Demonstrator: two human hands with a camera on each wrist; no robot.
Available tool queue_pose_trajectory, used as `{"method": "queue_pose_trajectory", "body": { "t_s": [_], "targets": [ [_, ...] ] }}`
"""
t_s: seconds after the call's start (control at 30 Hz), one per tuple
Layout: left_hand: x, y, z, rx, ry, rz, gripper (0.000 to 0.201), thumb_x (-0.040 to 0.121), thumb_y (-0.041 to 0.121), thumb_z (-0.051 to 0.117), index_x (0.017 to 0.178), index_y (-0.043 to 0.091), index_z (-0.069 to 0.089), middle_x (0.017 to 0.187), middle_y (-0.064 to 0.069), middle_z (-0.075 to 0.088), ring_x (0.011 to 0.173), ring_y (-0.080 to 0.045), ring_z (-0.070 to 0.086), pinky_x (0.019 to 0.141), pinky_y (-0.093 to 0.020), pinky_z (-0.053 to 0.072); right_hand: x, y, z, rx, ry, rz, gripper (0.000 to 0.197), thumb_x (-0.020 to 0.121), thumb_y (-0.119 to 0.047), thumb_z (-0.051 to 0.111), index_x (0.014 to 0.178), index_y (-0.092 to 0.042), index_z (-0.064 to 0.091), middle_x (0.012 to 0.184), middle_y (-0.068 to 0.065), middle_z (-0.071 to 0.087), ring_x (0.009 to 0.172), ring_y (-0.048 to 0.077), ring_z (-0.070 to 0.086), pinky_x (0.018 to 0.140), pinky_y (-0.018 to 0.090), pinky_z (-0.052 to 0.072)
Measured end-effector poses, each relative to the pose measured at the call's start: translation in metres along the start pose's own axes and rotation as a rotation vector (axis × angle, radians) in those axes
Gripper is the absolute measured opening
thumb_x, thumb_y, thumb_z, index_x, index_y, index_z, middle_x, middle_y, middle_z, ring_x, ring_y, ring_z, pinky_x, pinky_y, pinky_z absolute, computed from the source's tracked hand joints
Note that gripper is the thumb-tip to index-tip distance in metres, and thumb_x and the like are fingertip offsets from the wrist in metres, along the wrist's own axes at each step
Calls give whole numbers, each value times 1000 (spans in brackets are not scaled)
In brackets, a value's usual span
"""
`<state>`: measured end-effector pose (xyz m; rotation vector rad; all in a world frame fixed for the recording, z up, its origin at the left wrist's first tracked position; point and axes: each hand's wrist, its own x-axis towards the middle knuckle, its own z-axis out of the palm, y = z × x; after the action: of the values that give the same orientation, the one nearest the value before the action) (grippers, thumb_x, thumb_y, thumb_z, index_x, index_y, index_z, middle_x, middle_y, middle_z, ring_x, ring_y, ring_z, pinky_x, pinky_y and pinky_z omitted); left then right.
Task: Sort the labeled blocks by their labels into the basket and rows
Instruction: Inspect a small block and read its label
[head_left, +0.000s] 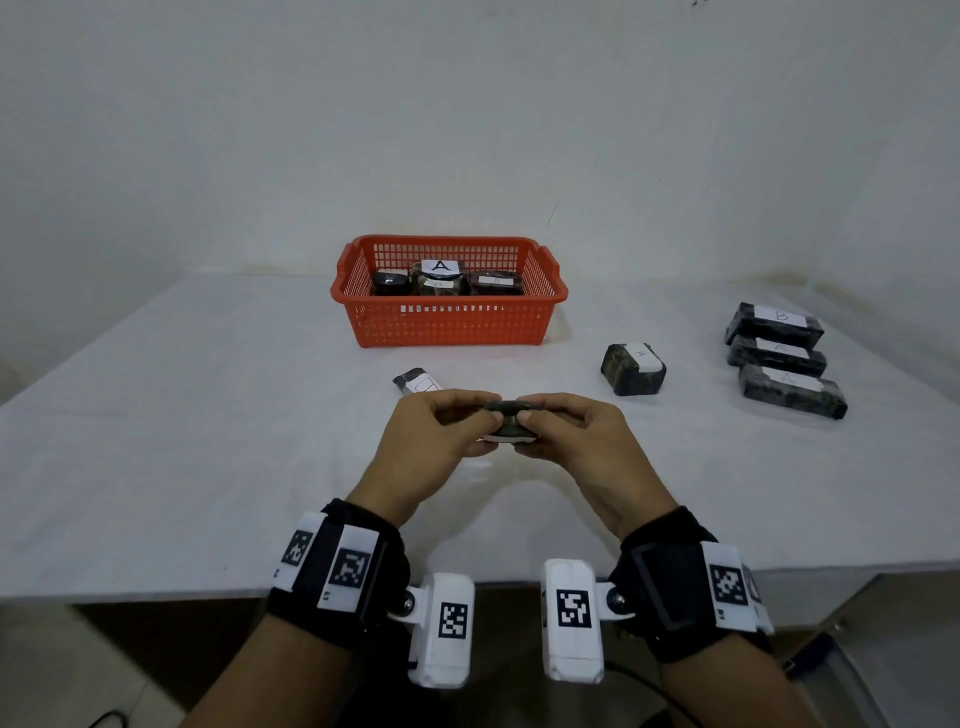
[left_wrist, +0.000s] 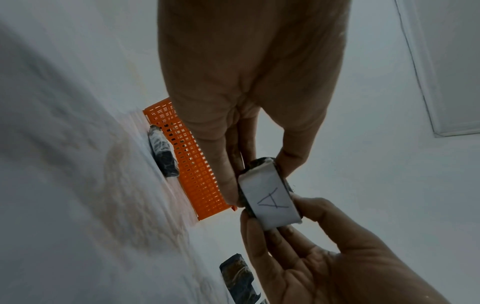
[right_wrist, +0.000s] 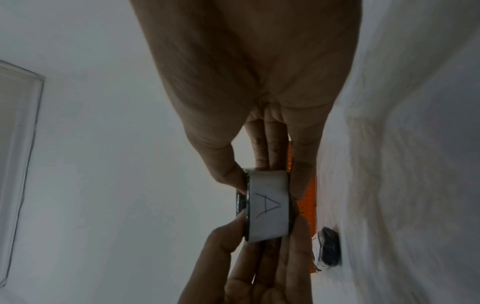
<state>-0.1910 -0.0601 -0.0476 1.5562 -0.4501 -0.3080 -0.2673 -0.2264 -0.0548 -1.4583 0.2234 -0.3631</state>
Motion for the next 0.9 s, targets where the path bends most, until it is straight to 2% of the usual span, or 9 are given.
{"method": "queue_pose_trajectory", "body": {
  "t_s": [0.1, 0.23, 0.43, 0.57, 0.7, 0.8, 0.9],
  "targets": [
    [-1, -1, -1, -26, -26, -15, 22, 94, 6, 71, 116, 6, 76, 107, -11, 78, 100, -20, 77, 86, -33, 64, 0, -1, 0, 10, -2, 8, 16, 94, -1, 68, 109, -1, 75, 100, 17, 79, 99, 30, 76, 90, 39, 62],
    [0, -1, -1, -35, 10, 0, 24, 94, 3, 71, 117, 6, 75, 109, -14, 77, 99, -22, 77, 84, -30, 63, 1, -2, 2, 38, 0, 23, 22, 90, 1, 72, 112, -3, 73, 101, 17, 79, 98, 31, 77, 90, 36, 62],
    [-1, -2, -1, -45, -32, -16, 30, 92, 5, 74, 121, 11, 74, 111, -9, 78, 102, -20, 77, 90, -32, 62, 0, -3, -1, -10, 41, -2, 22, 88, 5, 73, 109, -3, 74, 102, 19, 78, 98, 27, 76, 81, 25, 61],
    [0, -2, -1, -30, 4, -8, 28, 91, 0, 73, 116, 10, 75, 106, -8, 80, 98, -21, 78, 89, -32, 63, -1, -4, 0, -14, 23, 3, 23, 89, 3, 73, 111, -2, 74, 104, 19, 78, 99, 26, 76, 84, 26, 61],
    [0, -2, -2, -56, -29, -24, 28, 90, 3, 74, 117, 12, 75, 109, -9, 79, 102, -22, 77, 93, -36, 62, -2, -4, 1, -25, 35, -12, 19, 90, 2, 72, 108, 0, 75, 101, 19, 78, 99, 28, 76, 81, 24, 61],
    [0, -2, -1, -6, -45, -11, 31, 89, 5, 76, 118, 15, 74, 109, -6, 79, 102, -20, 77, 93, -35, 61, -1, -5, -2, -69, 32, -28, 20, 87, 2, 76, 106, -4, 76, 99, 15, 79, 99, 27, 76, 89, 29, 61],
    [2, -2, -2, 33, -21, -13, 33, 87, -4, 73, 116, 12, 75, 106, -6, 80, 101, -22, 76, 93, -33, 61, -2, -7, -3, -108, -9, -37, 27, 83, 2, 79, 108, -6, 76, 101, 9, 80, 100, 21, 76, 92, 30, 59]
  ]
}}
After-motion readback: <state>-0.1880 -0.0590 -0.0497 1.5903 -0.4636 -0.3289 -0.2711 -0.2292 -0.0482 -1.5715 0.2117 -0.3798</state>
